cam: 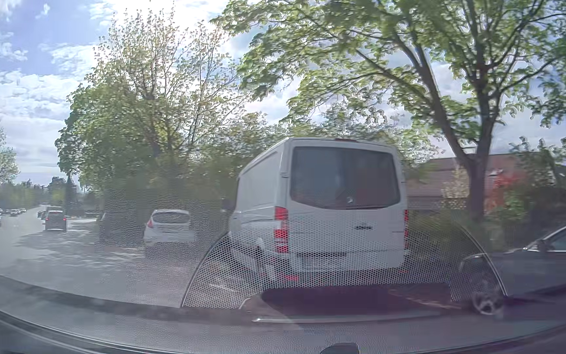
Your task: Follow the waypoints while adhering to traffic rules and regulations
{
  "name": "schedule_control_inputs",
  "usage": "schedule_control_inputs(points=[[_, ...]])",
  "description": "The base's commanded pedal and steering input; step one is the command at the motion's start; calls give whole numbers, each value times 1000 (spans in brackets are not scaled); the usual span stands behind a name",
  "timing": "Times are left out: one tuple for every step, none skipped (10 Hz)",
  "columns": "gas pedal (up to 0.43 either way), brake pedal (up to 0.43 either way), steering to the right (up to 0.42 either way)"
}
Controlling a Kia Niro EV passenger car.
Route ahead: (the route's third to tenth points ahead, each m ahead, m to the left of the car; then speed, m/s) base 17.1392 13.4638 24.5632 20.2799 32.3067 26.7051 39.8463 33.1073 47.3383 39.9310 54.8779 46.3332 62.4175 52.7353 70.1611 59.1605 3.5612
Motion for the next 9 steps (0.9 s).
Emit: schedule_control_inputs(points=[[228,0,-735],[228,0,-712],[228,0,-682],[228,0,-641],[228,0,-604],[228,0,-541],[228,0,-473],[228,0,-427],[228,0,-371]])
